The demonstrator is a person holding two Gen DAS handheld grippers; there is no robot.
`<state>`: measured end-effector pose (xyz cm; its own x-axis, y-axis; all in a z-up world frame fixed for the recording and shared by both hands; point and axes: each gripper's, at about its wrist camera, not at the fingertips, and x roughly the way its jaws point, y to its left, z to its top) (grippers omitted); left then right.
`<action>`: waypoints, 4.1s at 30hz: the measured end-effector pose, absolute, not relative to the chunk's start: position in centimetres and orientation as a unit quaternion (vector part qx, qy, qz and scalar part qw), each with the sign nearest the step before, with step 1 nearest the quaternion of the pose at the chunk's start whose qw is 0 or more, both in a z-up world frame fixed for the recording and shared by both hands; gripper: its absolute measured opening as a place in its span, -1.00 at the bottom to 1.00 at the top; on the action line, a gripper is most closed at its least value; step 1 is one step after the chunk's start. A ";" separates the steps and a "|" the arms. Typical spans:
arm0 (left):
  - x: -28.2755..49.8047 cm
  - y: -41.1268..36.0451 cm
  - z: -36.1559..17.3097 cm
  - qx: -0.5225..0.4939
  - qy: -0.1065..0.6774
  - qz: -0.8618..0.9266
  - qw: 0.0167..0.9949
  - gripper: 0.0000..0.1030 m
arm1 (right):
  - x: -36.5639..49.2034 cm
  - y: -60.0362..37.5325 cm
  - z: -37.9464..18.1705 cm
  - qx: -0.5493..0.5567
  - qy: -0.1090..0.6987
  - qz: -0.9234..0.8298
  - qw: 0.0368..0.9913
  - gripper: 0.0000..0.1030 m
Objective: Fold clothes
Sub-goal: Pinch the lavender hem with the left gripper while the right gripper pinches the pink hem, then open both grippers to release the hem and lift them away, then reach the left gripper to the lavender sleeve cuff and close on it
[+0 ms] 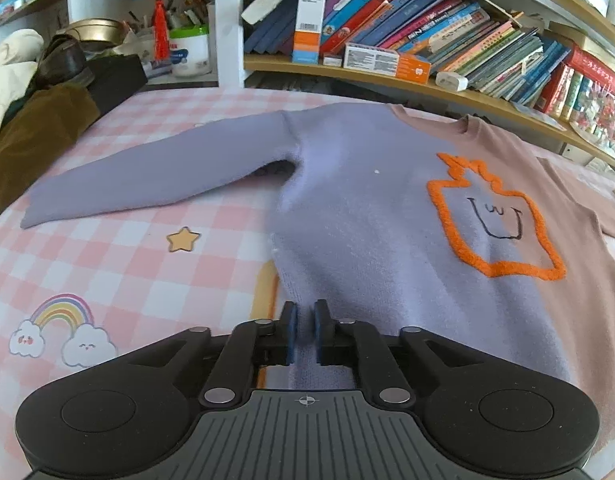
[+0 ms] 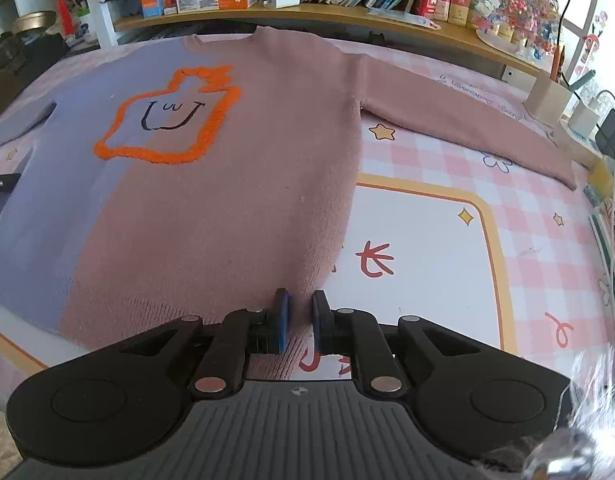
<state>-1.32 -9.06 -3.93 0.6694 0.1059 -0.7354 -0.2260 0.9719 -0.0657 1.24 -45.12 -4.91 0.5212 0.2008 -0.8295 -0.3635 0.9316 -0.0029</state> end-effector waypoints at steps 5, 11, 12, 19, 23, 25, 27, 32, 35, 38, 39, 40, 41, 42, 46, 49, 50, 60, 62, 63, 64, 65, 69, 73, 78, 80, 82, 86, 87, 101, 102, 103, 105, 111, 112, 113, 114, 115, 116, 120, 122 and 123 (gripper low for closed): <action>-1.5 -8.2 -3.8 -0.089 0.395 0.102 0.909 -0.88 | 1.0 -44.8 -4.9 -0.092 0.458 0.164 0.869 -0.79; -2.3 -7.9 -3.2 -0.100 0.395 0.112 0.906 -0.66 | 0.8 -45.3 -4.8 -0.082 0.458 0.144 0.873 -0.52; -2.5 -7.8 -3.3 -0.102 0.396 0.115 0.905 -0.64 | 0.8 -45.5 -4.7 -0.080 0.459 0.142 0.873 -0.48; -3.3 -8.0 -3.7 -0.118 0.410 0.064 0.902 -0.18 | 0.8 -46.0 -4.8 -0.051 0.469 0.138 0.871 -0.43; -3.3 -8.3 -3.8 -0.114 0.408 0.058 0.904 -0.50 | 0.7 -45.8 -4.8 -0.040 0.472 0.151 0.868 -0.56; -3.1 -8.3 -3.8 -0.110 0.407 0.064 0.904 -0.77 | 0.6 -45.6 -4.8 -0.036 0.472 0.162 0.866 -0.70; -2.8 -8.3 -3.9 -0.106 0.406 0.072 0.905 -0.88 | 0.3 -45.3 -4.7 -0.040 0.471 0.179 0.863 -0.77; -1.8 -8.0 -3.9 -0.095 0.401 0.095 0.906 -0.90 | -0.5 -44.2 -4.7 -0.057 0.466 0.213 0.857 -0.81; -2.0 -8.3 -3.8 -0.092 0.403 0.084 0.907 -0.90 | -0.5 -44.5 -4.7 -0.060 0.460 0.189 0.865 -0.83; -2.6 -9.1 -3.9 -0.090 0.405 0.072 0.907 -0.90 | -0.2 -45.3 -4.7 -0.052 0.461 0.167 0.870 -0.84; -2.7 -9.4 -3.9 -0.087 0.406 0.069 0.907 -0.90 | -0.1 -45.6 -4.7 -0.048 0.462 0.161 0.871 -0.84; -2.8 -9.4 -3.9 -0.086 0.406 0.068 0.907 -0.90 | -0.1 -45.7 -4.7 -0.050 0.463 0.161 0.870 -0.84; -2.9 -9.5 -3.9 -0.085 0.406 0.067 0.907 -0.90 | -0.2 -45.6 -4.7 -0.053 0.463 0.162 0.870 -0.84; -2.9 -9.4 -3.9 -0.087 0.406 0.068 0.907 -0.90 | -0.2 -45.5 -4.7 -0.054 0.463 0.162 0.870 -0.84; -3.1 -8.6 -3.9 -0.090 0.406 0.070 0.907 -0.90 | -0.1 -45.3 -4.6 -0.058 0.463 0.162 0.870 -0.84; -3.0 -8.5 -4.0 -0.091 0.405 0.071 0.907 -0.90 | -0.2 -45.2 -4.6 -0.058 0.462 0.161 0.870 -0.84; -2.9 -8.6 -4.0 -0.090 0.405 0.070 0.907 -0.90 | -0.3 -45.2 -4.7 -0.059 0.461 0.160 0.871 -0.84; -3.2 -8.2 -3.6 -0.095 0.400 0.061 0.910 -0.77 | -0.2 -44.7 -4.4 -0.042 0.465 0.128 0.875 -0.72; -3.5 -8.3 -3.0 -0.088 0.390 0.055 0.915 -0.77 | -0.5 -44.6 -4.0 -0.039 0.461 0.121 0.878 -0.68; -3.6 -8.4 -2.6 -0.082 0.386 0.052 0.918 -0.76 | -0.7 -44.4 -3.7 -0.039 0.454 0.115 0.883 -0.52; -3.8 -8.4 -2.3 -0.078 0.381 0.049 0.920 -0.76 | -0.9 -44.2 -3.4 -0.038 0.447 0.109 0.887 -0.34; -4.0 -8.4 -1.9 -0.074 0.376 0.046 0.923 -0.72 | -1.2 -44.0 -3.1 -0.038 0.440 0.104 0.891 -0.24; -4.9 -8.2 -0.4 -0.067 0.357 0.044 0.931 -0.32 | -2.1 -43.3 -1.8 -0.039 0.410 0.078 0.908 0.22; -5.8 -8.5 0.9 -0.065 0.337 0.041 0.938 0.12 | -3.5 -42.4 -0.3 -0.036 0.376 0.036 0.925 0.67; -7.2 -9.4 1.6 -0.051 0.322 0.023 0.945 0.54 | -5.6 -41.4 0.8 -0.029 0.342 -0.016 0.939 0.91; -7.8 -9.7 1.4 -0.044 0.324 0.015 0.945 0.62 | -6.7 -40.8 0.7 -0.034 0.331 -0.029 0.943 0.91; -8.4 -9.9 0.7 -0.040 0.334 0.007 0.942 0.65 | -8.0 -40.3 0.4 -0.041 0.326 -0.035 0.944 0.92; -9.1 -10.3 -0.2 -0.033 0.353 -0.004 0.935 0.65 | -10.1 -39.6 -0.2 -0.046 0.336 -0.031 0.940 0.92; -9.3 -10.4 -0.4 -0.032 0.356 -0.007 0.934 0.65 | -10.4 -39.5 -0.2 -0.046 0.338 -0.031 0.940 0.92; -10.7 -14.0 0.3 -0.009 0.352 0.000 0.936 0.68 | -11.8 -41.8 0.0 -0.038 0.331 -0.012 0.943 0.94; -10.9 -14.5 0.4 -0.004 0.353 0.000 0.936 0.68 | -11.8 -42.2 0.0 -0.036 0.332 -0.010 0.943 0.95; -11.1 -15.0 0.5 0.000 0.353 -0.001 0.936 0.68 | -11.8 -42.6 0.0 -0.033 0.333 -0.008 0.942 0.97; -11.5 -15.8 0.6 0.007 0.353 -0.001 0.935 0.68 | -11.8 -43.3 0.0 -0.029 0.335 -0.006 0.942 0.99; -12.4 -17.0 0.8 0.009 0.357 0.021 0.934 0.68 | -12.0 -44.8 -0.4 -0.022 0.343 0.012 0.939 0.99; -12.6 -17.2 0.8 0.010 0.358 0.023 0.933 0.68 | -12.1 -45.0 -0.4 -0.021 0.344 0.015 0.939 0.99; -12.8 -17.4 0.7 0.011 0.359 0.025 0.933 0.68 | -12.2 -45.2 -0.5 -0.020 0.345 0.017 0.938 0.99; -13.0 -17.6 0.7 0.013 0.360 0.027 0.932 0.68 | -12.2 -45.4 -0.6 -0.018 0.346 0.018 0.938 0.99; -13.2 -17.9 0.7 0.015 0.361 0.028 0.932 0.68 | -12.2 -45.6 -0.7 -0.016 0.348 0.020 0.937 0.99; -13.3 -18.0 0.7 0.017 0.361 0.030 0.932 0.68 | -12.2 -45.8 -0.8 -0.014 0.349 0.021 0.937 0.99; -13.2 -18.1 0.8 0.016 0.359 0.035 0.932 0.69 | -12.3 -46.3 -0.8 -0.012 0.346 0.026 0.938 0.99; -13.1 -18.2 0.8 0.019 0.359 0.032 0.933 0.69 | -12.3 -46.4 -0.8 -0.011 0.344 0.024 0.939 0.99; -13.0 -18.3 0.8 0.020 0.358 0.030 0.933 0.69 | -12.2 -46.4 -0.8 -0.010 0.345 0.023 0.938 0.99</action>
<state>-13.02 -18.29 0.83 0.7413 0.0710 -0.6674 -0.0424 0.9974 0.0591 -12.22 -46.43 -0.80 0.7615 0.0356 -0.6472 -0.0496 0.9988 -0.0034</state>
